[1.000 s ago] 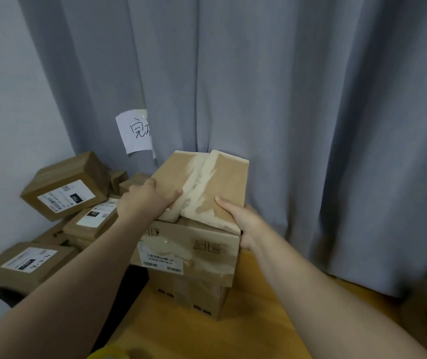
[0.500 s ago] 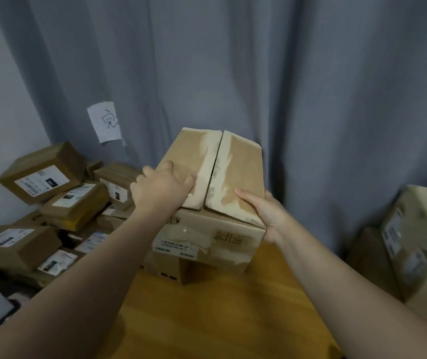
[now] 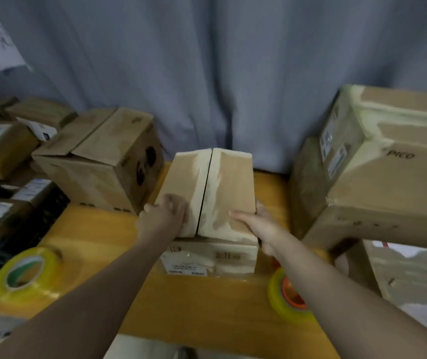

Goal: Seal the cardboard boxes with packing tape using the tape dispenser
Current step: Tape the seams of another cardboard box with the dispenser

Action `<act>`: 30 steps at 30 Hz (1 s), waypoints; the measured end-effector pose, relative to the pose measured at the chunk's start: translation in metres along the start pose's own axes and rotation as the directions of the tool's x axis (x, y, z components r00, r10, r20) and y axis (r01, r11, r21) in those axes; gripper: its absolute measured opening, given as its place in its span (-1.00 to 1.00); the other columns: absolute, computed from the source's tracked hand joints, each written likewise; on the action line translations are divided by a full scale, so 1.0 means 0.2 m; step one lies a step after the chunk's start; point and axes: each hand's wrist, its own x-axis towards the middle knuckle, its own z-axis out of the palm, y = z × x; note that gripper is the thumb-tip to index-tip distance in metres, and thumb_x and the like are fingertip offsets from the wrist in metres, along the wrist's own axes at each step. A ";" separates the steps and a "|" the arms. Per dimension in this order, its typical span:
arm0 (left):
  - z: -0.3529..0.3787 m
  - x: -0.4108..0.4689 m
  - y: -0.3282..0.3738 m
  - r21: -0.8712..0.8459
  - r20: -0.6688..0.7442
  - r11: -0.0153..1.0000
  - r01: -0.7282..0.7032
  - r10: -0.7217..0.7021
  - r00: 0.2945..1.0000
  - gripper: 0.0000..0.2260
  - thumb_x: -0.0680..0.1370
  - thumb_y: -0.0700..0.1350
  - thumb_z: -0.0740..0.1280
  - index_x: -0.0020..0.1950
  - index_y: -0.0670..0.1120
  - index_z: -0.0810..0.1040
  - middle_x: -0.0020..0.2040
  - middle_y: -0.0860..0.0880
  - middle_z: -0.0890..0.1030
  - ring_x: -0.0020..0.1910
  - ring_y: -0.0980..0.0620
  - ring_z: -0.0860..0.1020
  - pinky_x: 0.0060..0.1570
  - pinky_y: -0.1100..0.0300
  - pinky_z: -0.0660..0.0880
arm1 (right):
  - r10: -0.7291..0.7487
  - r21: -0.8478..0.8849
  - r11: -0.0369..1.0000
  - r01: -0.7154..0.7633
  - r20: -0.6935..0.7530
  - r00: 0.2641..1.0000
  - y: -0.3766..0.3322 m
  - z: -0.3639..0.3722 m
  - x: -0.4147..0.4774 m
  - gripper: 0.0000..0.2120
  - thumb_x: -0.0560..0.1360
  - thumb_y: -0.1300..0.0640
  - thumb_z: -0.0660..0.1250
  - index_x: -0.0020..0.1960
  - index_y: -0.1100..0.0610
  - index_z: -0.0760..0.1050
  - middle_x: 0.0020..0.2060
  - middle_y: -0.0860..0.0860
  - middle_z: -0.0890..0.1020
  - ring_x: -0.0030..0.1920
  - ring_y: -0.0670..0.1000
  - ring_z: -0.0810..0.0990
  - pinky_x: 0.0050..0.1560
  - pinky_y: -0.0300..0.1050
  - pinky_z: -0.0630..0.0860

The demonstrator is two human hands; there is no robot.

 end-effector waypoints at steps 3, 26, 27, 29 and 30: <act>0.21 -0.04 -0.10 0.096 0.059 0.995 0.034 -0.040 0.997 -0.46 0.59 0.28 -0.07 0.52 0.09 0.05 0.37 -0.27 0.26 0.30 -0.29 0.31 0.29 -0.17 0.28 | 0.032 -0.055 0.998 -0.033 -0.031 0.999 0.24 0.03 0.01 -0.39 0.44 0.08 0.48 0.35 -0.03 0.23 0.08 -0.05 0.55 0.05 -0.02 0.55 -0.02 -0.18 0.49; 0.46 -0.11 0.21 0.252 0.052 0.964 -0.081 0.070 0.996 -0.35 0.53 0.37 -0.22 0.54 0.12 -0.23 0.54 -0.22 -0.24 0.49 -0.29 -0.28 0.36 -0.36 -0.26 | 0.120 -0.902 0.308 -0.302 -0.278 0.953 0.62 -0.53 0.01 -0.16 0.51 0.26 0.29 0.57 0.06 -0.19 0.40 0.16 0.28 0.37 0.21 0.32 0.32 0.10 0.36; 0.46 -0.11 0.20 0.261 0.046 0.960 -0.105 0.097 0.994 -0.41 0.55 0.34 -0.23 0.53 0.17 -0.23 0.54 -0.21 -0.24 0.49 -0.29 -0.28 0.36 -0.36 -0.27 | 0.073 -0.916 0.259 -0.306 -0.297 0.952 0.64 -0.53 0.01 -0.25 0.53 0.29 0.25 0.56 0.10 -0.11 0.38 0.16 0.31 0.35 0.20 0.35 0.28 0.07 0.40; 0.47 -0.10 0.18 0.273 0.034 0.950 -0.153 0.150 0.988 -0.47 0.57 0.30 -0.23 0.53 0.22 -0.18 0.56 -0.18 -0.20 0.50 -0.28 -0.25 0.37 -0.36 -0.26 | 0.001 -0.921 0.238 -0.309 -0.318 0.948 0.65 -0.56 0.03 -0.44 0.56 0.32 0.18 0.50 0.18 0.08 0.32 0.18 0.36 0.30 0.21 0.40 0.23 0.07 0.42; 0.47 -0.10 0.17 0.274 0.024 0.945 -0.181 0.181 0.983 -0.48 0.58 0.29 -0.22 0.53 0.23 -0.13 0.56 -0.15 -0.17 0.50 -0.27 -0.24 0.37 -0.35 -0.25 | -0.029 -0.921 0.253 -0.297 -0.314 0.949 0.65 -0.58 0.03 -0.50 0.56 0.31 0.19 0.46 0.19 0.16 0.29 0.19 0.39 0.28 0.22 0.43 0.20 0.07 0.43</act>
